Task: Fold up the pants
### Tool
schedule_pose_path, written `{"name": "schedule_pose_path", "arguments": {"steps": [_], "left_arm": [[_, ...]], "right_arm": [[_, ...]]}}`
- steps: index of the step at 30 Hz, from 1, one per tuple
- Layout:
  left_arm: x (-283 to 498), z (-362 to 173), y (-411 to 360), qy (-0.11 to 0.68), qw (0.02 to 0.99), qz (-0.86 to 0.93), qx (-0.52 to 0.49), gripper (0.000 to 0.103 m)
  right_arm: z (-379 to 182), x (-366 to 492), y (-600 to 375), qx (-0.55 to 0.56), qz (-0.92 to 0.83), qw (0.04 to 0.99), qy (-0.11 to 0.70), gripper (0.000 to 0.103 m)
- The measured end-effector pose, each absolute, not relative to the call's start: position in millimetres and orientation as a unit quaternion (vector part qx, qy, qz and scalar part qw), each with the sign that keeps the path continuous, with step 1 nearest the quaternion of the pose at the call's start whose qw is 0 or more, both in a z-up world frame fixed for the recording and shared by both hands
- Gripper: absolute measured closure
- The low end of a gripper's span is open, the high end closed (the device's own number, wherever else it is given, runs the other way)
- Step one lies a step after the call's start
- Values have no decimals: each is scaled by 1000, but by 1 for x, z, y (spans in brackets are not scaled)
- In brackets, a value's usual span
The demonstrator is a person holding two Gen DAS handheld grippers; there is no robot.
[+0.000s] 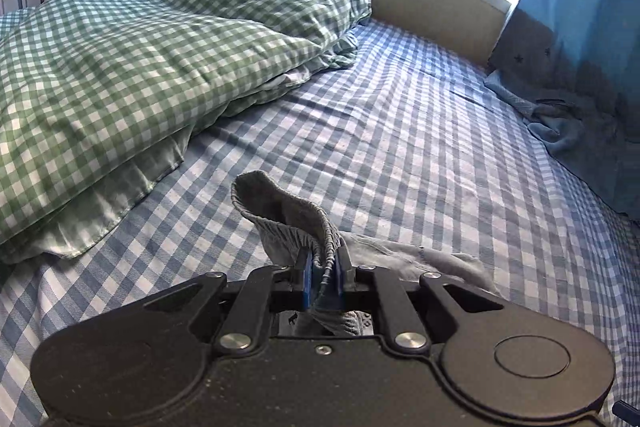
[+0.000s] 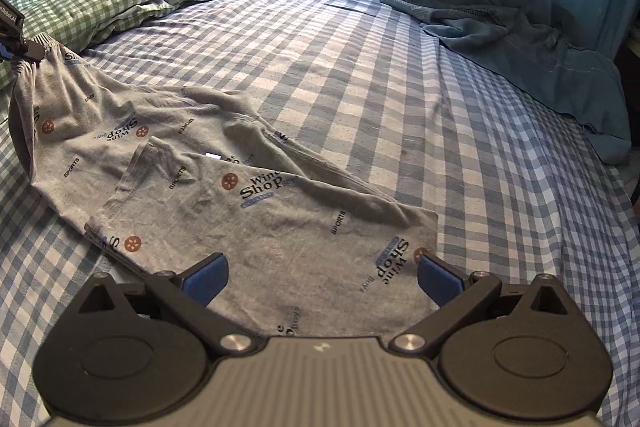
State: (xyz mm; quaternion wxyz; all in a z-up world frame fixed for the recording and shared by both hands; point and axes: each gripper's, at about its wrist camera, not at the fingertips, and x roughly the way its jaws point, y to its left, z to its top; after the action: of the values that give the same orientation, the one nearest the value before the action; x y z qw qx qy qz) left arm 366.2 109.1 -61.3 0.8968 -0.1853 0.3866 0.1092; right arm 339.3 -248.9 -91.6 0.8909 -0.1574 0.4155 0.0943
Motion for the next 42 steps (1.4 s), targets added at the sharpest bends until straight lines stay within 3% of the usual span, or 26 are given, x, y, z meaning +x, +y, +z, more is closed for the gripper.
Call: {"name": "schedule_pose_path", "arguments": {"steps": [15,24,34,42], "left_arm": [[361,-26,-64,370,926,-19,-66,92],[347,-75,-193,404,908,-112,18,92],[331,-124,-254,412,896,-86,142,91],[328,-135,-263,414,887,-95,182,91]], "right_arm": [[-77,352,-373,-107,69,900,416,0],[-82,375,-449,-91,65,895,432,0],[-86,433,-448,-85,126,878,453,1],[-77,476,-411,28,247,844,475,4]]}}
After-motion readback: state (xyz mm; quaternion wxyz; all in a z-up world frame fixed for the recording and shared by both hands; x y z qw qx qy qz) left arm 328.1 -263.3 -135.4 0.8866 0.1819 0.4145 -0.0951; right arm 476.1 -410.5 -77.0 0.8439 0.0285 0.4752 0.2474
